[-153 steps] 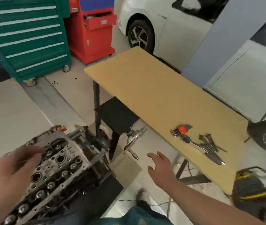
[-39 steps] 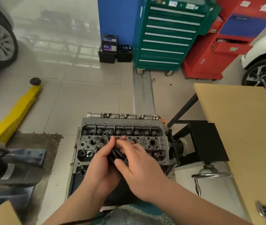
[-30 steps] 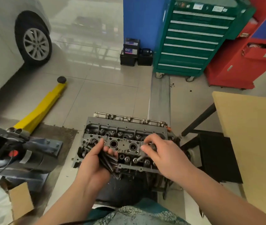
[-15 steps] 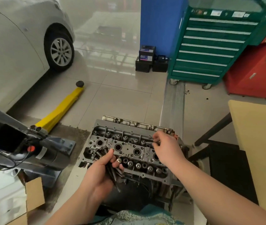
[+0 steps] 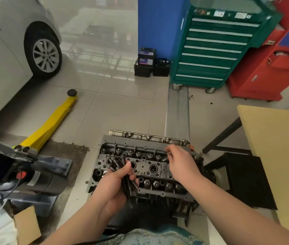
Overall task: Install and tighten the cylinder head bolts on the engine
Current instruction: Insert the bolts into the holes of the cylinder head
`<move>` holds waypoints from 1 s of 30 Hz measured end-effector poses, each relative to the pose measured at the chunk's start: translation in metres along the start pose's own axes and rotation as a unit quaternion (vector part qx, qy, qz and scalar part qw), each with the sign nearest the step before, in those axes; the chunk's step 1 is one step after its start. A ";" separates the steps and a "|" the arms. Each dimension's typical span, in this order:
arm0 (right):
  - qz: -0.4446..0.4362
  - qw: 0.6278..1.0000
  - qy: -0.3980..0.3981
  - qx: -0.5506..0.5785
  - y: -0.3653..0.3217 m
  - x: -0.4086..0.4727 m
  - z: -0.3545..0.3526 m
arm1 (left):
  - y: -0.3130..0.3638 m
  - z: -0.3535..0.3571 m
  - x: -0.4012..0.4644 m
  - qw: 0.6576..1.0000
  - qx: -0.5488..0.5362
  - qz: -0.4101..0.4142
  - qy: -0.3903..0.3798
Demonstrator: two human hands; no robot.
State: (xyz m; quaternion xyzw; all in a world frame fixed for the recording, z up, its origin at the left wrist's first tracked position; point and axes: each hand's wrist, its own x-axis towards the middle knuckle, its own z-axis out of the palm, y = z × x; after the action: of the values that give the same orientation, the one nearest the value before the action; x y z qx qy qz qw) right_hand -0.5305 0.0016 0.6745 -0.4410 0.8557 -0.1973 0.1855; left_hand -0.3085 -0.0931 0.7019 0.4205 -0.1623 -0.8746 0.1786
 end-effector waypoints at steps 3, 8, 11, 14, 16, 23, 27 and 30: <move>0.002 0.999 -0.019 -0.040 -0.005 0.003 0.005 | 0.005 0.001 0.004 1.000 0.009 -0.013 -0.008; -0.020 0.990 -0.088 -0.112 -0.007 0.009 0.012 | 0.013 0.004 0.007 0.999 0.025 -0.034 -0.016; 0.025 0.975 -0.138 -0.171 -0.002 -0.002 0.024 | 0.017 0.003 0.012 0.998 0.033 -0.053 -0.018; 0.050 0.989 -0.049 -0.132 -0.005 -0.022 0.035 | 0.021 0.001 0.016 0.996 0.048 -0.065 -0.031; 0.053 0.998 0.004 -0.038 -0.018 -0.030 0.036 | 0.023 -0.001 0.018 0.993 0.084 -0.070 -0.043; 0.135 0.937 -0.168 0.274 -0.069 -0.027 0.008 | 0.021 -0.008 0.011 0.948 0.271 -0.145 -0.082; 0.154 0.948 -0.103 0.259 -0.075 -0.030 0.006 | 0.020 -0.010 0.009 0.960 0.236 -0.138 -0.063; 0.171 0.898 0.018 0.404 -0.077 -0.026 0.000 | 0.026 -0.015 0.014 0.981 0.163 -0.108 -0.012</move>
State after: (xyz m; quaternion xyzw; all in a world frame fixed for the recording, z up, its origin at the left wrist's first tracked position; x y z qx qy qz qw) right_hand -0.4635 -0.0183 0.7166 -0.1712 0.7680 -0.4992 0.3628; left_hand -0.3004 -0.1248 0.6951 0.4487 -0.2584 -0.8554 0.0100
